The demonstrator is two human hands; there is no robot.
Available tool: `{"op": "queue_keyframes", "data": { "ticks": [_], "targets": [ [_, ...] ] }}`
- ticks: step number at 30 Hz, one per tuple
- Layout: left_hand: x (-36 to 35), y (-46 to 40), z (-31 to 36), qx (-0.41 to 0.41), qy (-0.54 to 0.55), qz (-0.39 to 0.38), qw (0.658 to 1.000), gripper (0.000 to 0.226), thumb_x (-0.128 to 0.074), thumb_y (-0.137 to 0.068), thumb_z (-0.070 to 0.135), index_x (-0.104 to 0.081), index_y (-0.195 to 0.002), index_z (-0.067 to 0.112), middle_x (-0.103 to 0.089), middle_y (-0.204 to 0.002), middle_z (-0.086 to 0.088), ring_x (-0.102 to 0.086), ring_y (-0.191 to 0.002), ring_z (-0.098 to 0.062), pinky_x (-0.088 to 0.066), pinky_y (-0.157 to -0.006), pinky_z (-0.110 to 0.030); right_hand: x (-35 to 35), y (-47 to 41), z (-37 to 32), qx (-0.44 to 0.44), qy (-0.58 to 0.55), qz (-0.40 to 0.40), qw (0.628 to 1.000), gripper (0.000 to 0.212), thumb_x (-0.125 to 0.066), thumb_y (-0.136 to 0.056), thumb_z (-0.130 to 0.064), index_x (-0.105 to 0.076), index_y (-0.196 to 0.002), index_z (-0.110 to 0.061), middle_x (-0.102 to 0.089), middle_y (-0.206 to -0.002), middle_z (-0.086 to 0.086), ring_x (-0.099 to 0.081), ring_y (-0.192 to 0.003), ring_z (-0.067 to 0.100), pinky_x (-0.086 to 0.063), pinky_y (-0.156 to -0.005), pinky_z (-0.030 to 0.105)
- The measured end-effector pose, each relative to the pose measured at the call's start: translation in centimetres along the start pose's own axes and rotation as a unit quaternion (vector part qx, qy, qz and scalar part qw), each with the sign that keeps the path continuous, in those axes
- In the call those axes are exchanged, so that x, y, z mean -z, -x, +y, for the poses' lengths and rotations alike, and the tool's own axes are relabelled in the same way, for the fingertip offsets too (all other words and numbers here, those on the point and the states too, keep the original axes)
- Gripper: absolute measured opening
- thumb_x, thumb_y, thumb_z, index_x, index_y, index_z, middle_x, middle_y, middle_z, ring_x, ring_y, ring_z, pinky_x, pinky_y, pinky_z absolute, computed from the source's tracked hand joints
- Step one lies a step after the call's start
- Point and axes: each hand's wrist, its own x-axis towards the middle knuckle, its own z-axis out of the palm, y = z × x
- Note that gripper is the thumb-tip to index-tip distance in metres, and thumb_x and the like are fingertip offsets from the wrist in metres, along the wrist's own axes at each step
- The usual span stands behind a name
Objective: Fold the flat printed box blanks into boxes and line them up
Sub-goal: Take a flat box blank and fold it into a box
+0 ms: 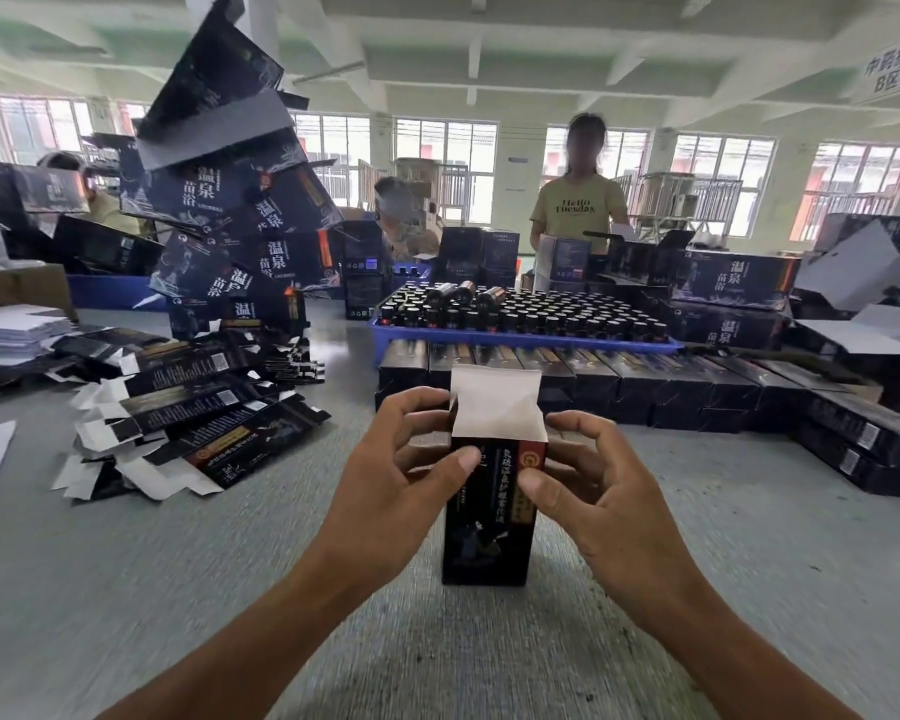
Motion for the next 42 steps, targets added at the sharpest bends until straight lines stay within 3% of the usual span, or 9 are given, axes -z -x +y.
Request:
{"op": "queue_keyframes", "data": {
  "ticks": [2, 10, 16, 20, 25, 27, 33, 38, 42],
  "targets": [
    [0.0, 0.1, 0.1, -0.013, -0.013, -0.014, 1.000, 0.038, -0.070, -0.082, 0.030, -0.059, -0.114, 0.048, -0.069, -0.118, 0.014, -0.070, -0.105, -0.014, -0.057, -0.080, -0.022, 0.0, 0.1, -0.4, 0.022, 0.031, -0.003, 0.999, 0.051, -0.073, -0.088, -0.024, -0.054, -0.115, -0.063, -0.067, -0.118, -0.030, -0.063, -0.107, -0.010, -0.051, -0.071, 0.006],
    [0.2, 0.3, 0.0, 0.001, -0.026, -0.025, 0.999, 0.021, -0.068, -0.086, 0.034, -0.071, -0.107, 0.039, -0.074, -0.108, 0.003, -0.071, -0.102, -0.017, -0.056, -0.080, -0.023, 0.1, 0.3, -1.2, 0.057, 0.031, -0.019, 0.998, 0.031, -0.059, -0.088, -0.048, -0.066, -0.118, -0.052, -0.069, -0.117, -0.025, -0.064, -0.111, -0.004, -0.050, -0.084, 0.008],
    [0.0, 0.2, 0.0, -0.037, -0.059, -0.017, 0.997, 0.015, -0.064, -0.088, 0.038, -0.072, -0.101, 0.042, -0.059, -0.127, 0.026, -0.065, -0.113, -0.006, -0.054, -0.082, -0.018, 0.0, 0.3, -1.5, 0.086, 0.001, 0.008, 0.996, 0.022, -0.061, -0.094, -0.025, -0.073, -0.110, -0.034, -0.064, -0.128, -0.026, -0.062, -0.115, -0.005, -0.051, -0.086, 0.009],
    [0.0, 0.2, -0.1, -0.039, -0.055, -0.020, 0.997, 0.015, -0.064, -0.089, 0.036, -0.072, -0.102, 0.039, -0.060, -0.128, 0.022, -0.065, -0.114, -0.009, -0.054, -0.084, -0.021, 0.2, 0.2, -1.6, 0.086, -0.011, 0.026, 0.996, 0.028, -0.066, -0.093, -0.009, -0.065, -0.109, -0.032, -0.070, -0.120, -0.019, -0.066, -0.112, 0.002, -0.054, -0.088, 0.014],
    [-0.1, 0.2, -0.1, -0.043, -0.051, -0.022, 0.998, 0.016, -0.063, -0.090, 0.031, -0.071, -0.104, 0.033, -0.064, -0.126, 0.014, -0.067, -0.112, -0.015, -0.058, -0.085, -0.030, 0.2, 0.5, -2.1, 0.089, -0.013, 0.028, 0.996, 0.047, -0.067, -0.085, -0.029, -0.057, -0.128, -0.046, -0.067, -0.123, -0.022, -0.064, -0.113, -0.001, -0.052, -0.080, 0.009],
    [-0.1, 0.3, -0.1, -0.043, -0.053, -0.026, 0.997, 0.016, -0.063, -0.090, 0.031, -0.070, -0.105, 0.032, -0.065, -0.125, 0.012, -0.066, -0.113, -0.015, -0.058, -0.087, -0.031, 0.1, 0.6, -2.4, 0.093, 0.000, 0.028, 0.995, 0.042, -0.066, -0.083, -0.033, -0.063, -0.122, -0.049, -0.068, -0.120, -0.022, -0.065, -0.113, -0.001, -0.052, -0.080, 0.009],
    [-0.1, 0.5, 0.2, -0.032, -0.039, -0.037, 0.998, 0.023, -0.062, -0.092, 0.029, -0.069, -0.113, 0.025, -0.066, -0.129, 0.004, -0.065, -0.116, -0.017, -0.058, -0.091, -0.036, 0.2, 0.5, -2.3, 0.083, -0.008, 0.021, 0.996, 0.031, -0.068, -0.090, -0.009, -0.072, -0.100, -0.038, -0.074, -0.108, -0.014, -0.070, -0.104, 0.005, -0.053, -0.081, 0.013],
    [-0.1, 0.5, 0.4, -0.025, -0.014, -0.041, 0.999, 0.025, -0.068, -0.090, 0.038, -0.070, -0.114, 0.033, -0.066, -0.130, 0.006, -0.066, -0.117, -0.015, -0.058, -0.087, -0.030, 0.2, 0.7, -2.5, 0.079, -0.020, 0.024, 0.996, 0.024, -0.070, -0.079, -0.041, -0.072, -0.103, -0.036, -0.073, -0.114, -0.016, -0.068, -0.109, 0.005, -0.054, -0.085, 0.014],
    [-0.5, 0.5, 0.2, -0.042, -0.021, 0.001, 0.999, 0.020, -0.064, -0.094, 0.043, -0.074, -0.106, 0.029, -0.066, -0.130, 0.012, -0.067, -0.114, -0.012, -0.058, -0.089, -0.031, -0.1, 0.5, -2.4, 0.087, -0.018, 0.052, 0.995, 0.018, -0.069, -0.082, -0.033, -0.073, -0.099, -0.032, -0.073, -0.110, -0.017, -0.069, -0.104, 0.003, -0.053, -0.082, 0.012]
  ]
}}
